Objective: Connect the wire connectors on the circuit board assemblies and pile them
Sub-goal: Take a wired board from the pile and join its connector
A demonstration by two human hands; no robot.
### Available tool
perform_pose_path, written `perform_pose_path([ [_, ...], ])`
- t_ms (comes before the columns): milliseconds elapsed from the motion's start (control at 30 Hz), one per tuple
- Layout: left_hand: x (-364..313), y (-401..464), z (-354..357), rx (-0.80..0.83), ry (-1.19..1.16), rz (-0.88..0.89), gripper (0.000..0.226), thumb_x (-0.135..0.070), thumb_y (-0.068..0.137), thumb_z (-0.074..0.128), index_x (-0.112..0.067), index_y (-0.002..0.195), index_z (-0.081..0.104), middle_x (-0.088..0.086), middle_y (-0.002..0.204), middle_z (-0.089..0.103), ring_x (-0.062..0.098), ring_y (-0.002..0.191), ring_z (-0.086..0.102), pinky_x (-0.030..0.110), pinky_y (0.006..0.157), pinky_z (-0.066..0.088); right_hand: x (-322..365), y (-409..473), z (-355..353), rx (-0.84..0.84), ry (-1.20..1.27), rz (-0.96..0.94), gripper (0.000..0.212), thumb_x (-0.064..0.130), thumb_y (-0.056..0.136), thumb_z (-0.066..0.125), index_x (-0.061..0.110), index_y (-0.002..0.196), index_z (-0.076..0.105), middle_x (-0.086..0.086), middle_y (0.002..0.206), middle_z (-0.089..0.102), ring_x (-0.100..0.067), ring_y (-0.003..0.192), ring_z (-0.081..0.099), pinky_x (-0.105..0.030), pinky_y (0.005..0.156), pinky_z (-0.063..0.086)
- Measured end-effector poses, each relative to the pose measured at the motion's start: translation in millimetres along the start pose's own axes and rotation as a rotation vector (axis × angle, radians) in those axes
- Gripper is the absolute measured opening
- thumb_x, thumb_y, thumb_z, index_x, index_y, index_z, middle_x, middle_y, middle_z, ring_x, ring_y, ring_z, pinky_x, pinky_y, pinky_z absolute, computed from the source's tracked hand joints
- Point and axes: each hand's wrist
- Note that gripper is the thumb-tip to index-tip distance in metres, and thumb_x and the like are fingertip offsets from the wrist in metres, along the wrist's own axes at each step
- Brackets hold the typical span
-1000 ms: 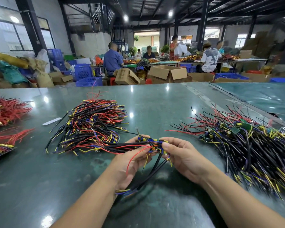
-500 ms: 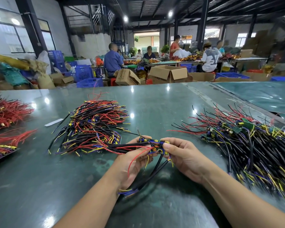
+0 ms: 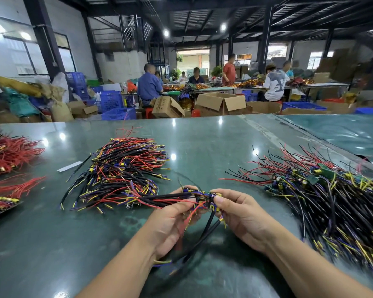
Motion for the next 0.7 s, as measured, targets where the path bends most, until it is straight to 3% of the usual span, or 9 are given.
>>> perform_pose_path([
  [167,0,1,0,-0.003,-0.033,0.007,0.032,-0.004,0.069,0.063,-0.009,0.101,0.064,0.016,0.091,0.07,0.022,0.072,0.069,0.027,0.069,0.057,0,0,3,-0.015,0.028,-0.026,0.016,0.006,0.067,0.069,0.004,0.082,0.074,-0.013,0.084,0.07,-0.013,0.067,0.062,-0.017,0.056,0.048],
  [333,-2,-1,3,0.021,0.005,-0.001,0.026,-0.009,0.068,0.065,-0.009,0.095,0.066,0.014,0.089,0.072,0.024,0.073,0.07,0.025,0.063,0.056,2,0,3,-0.043,0.063,0.019,0.02,0.008,0.067,0.067,0.003,0.086,0.072,-0.013,0.082,0.07,-0.012,0.064,0.062,-0.017,0.055,0.049],
  [433,-7,-2,8,-0.01,-0.096,-0.039,0.02,-0.01,0.065,0.065,-0.007,0.083,0.073,0.014,0.08,0.071,0.022,0.063,0.069,0.024,0.056,0.056,9,-1,1,-0.052,0.245,0.079,0.017,0.009,0.068,0.068,0.001,0.082,0.073,-0.01,0.078,0.067,-0.012,0.061,0.064,-0.02,0.057,0.054],
  [500,-12,0,5,-0.125,-0.193,-0.004,0.017,-0.012,0.065,0.063,-0.006,0.076,0.074,0.012,0.073,0.071,0.019,0.057,0.068,0.023,0.053,0.054,15,0,-4,-0.108,0.418,0.093,0.026,0.01,0.055,0.079,0.002,0.079,0.072,-0.008,0.076,0.066,-0.012,0.062,0.064,-0.02,0.058,0.055],
  [567,-18,5,0,-0.253,-0.279,0.105,0.014,-0.015,0.07,0.062,-0.006,0.076,0.072,0.009,0.073,0.072,0.017,0.059,0.069,0.023,0.058,0.055,17,0,-6,-0.162,0.461,0.073,0.032,0.01,0.055,0.078,0.006,0.085,0.067,-0.005,0.074,0.068,-0.012,0.061,0.065,-0.02,0.056,0.054],
  [633,-24,9,-9,-0.337,-0.319,0.229,0.012,-0.02,0.082,0.06,-0.01,0.083,0.068,0.003,0.08,0.071,0.015,0.071,0.069,0.027,0.071,0.057,15,2,-3,-0.206,0.356,0.028,0.022,0.014,0.067,0.066,0.009,0.088,0.064,-0.002,0.073,0.068,-0.011,0.064,0.064,-0.02,0.054,0.05],
  [700,-25,12,-18,-0.382,-0.182,0.268,0.011,-0.025,0.092,0.055,-0.017,0.091,0.061,-0.002,0.096,0.067,0.015,0.088,0.066,0.033,0.082,0.053,10,5,2,-0.239,0.217,-0.007,0.023,0.016,0.067,0.065,0.013,0.09,0.066,-0.001,0.076,0.068,-0.012,0.07,0.06,-0.022,0.054,0.039],
])
Point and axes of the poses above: each hand's wrist, its own y-axis towards the middle knuckle, its own z-axis out of the palm, x = y × z
